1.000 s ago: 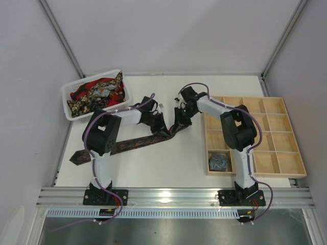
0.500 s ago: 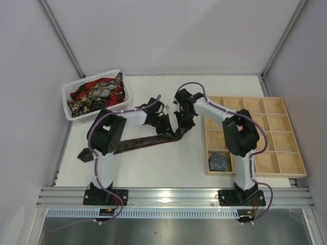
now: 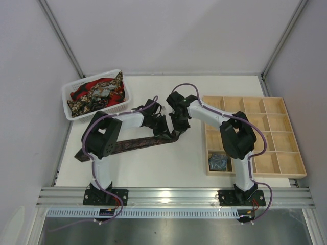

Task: Roll the ties
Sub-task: Roll the tie

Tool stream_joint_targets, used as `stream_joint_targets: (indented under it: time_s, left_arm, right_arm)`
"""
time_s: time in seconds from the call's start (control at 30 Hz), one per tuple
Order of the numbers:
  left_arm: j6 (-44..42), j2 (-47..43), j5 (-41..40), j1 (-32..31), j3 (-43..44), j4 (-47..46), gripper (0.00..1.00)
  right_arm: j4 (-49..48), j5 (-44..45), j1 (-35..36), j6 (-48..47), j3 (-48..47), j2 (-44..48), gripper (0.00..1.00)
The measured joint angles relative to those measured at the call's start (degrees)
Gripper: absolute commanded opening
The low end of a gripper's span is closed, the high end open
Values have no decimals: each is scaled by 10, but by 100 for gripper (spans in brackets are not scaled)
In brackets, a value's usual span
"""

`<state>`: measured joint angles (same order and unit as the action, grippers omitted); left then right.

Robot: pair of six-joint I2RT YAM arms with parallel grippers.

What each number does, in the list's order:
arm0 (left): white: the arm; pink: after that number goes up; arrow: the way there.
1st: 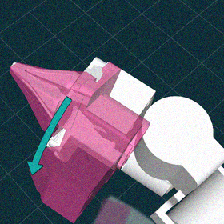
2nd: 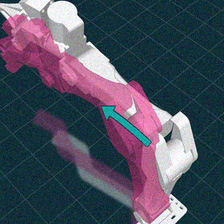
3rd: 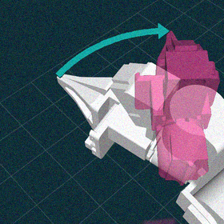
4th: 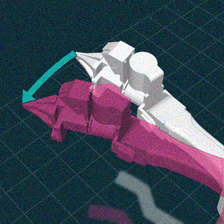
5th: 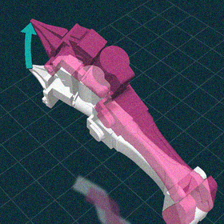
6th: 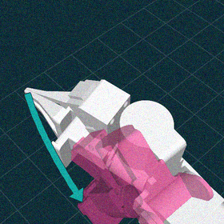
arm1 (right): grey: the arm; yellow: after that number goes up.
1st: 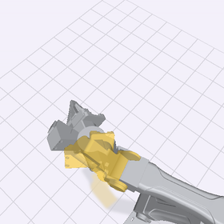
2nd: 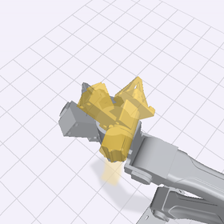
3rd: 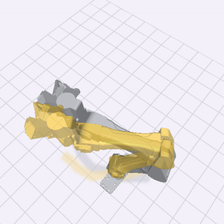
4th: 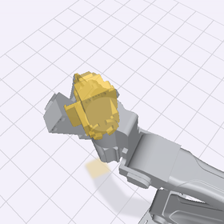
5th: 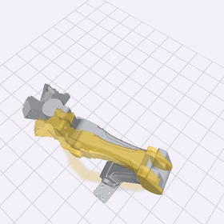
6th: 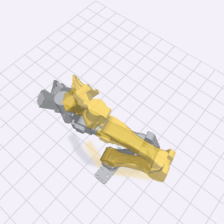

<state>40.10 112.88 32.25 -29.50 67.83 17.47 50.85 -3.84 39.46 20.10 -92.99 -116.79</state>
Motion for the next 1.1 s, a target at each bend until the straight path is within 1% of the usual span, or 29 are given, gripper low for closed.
stream_joint_targets:
  time_s: [0.17, 0.4, 0.57, 0.97, 1.1]
  left_arm:
    - [0, -5, -4, 1, -6, -2, 6]
    - [5, -5, -5, 2, -6, -7, 6]
    - [4, -4, -6, 3, -5, -3, 6]
    - [-11, -5, -39, 4, 2, 49, 7]
    - [-16, -27, -55, 9, -12, 58, 7]
  right_arm:
    - [-6, -7, 2, 27, -1, 11, 0]
    - [-26, -59, -6, 56, -1, 18, 0]
    - [-31, -76, -10, 63, -1, 18, 0]
    - [-31, -54, 22, 70, -5, -21, 0]
    - [-28, -45, 26, 73, -13, -28, 0]
